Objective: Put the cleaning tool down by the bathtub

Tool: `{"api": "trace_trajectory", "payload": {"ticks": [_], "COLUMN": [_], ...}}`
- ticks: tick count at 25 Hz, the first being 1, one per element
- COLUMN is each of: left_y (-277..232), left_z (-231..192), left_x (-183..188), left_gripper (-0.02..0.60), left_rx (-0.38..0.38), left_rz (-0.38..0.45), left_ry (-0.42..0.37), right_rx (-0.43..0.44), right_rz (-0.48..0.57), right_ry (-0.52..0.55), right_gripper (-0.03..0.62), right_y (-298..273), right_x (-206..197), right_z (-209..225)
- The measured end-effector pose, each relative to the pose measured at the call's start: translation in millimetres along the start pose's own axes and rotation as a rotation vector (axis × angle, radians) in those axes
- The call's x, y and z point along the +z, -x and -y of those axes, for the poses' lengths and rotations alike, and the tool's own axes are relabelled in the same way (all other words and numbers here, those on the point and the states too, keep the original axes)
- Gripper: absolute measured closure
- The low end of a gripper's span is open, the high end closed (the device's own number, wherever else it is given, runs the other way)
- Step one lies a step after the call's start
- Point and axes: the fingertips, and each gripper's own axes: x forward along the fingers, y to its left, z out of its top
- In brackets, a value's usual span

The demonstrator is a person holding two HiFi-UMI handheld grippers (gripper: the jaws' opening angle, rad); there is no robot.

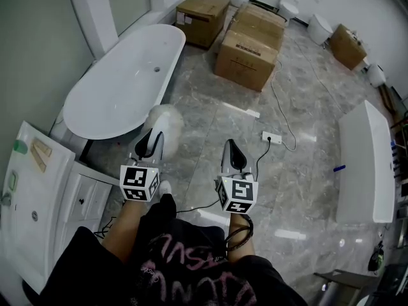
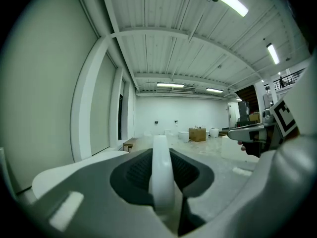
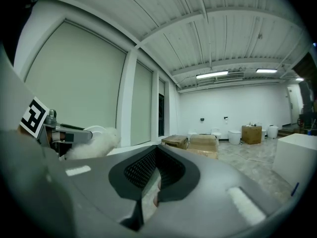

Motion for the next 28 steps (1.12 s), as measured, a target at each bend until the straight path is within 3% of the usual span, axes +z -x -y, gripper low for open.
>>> {"api": "trace_trajectory", "payload": {"ticks": [9,16,28], "left_y": [-19.4,-59.8,-119.3], "left_z": [-12.4,-38.3,-100.1], "left_x": [-14.6,-28.1,-8.2], "left_gripper": [0.493,0.493,0.493], "left_rx": [-0.009,-0.031,-0.119], "left_rz": [-0.033,-0.054,-0.029], "left_ry": [0.033,0.053,0.068], "right_rx": [-0.007,-0.009,-0.054], "right_rz": [-0.047,-0.080,-0.074], "right_ry": [0.011,0.031,0.044], "right_gripper": [0.582,0.580,0.580], "right_y": [-16.7,-61.6,-150.4], "right_x": [-14.3,-20.5,9.5], "right_z": [2.6,1.2,-23.8]}}
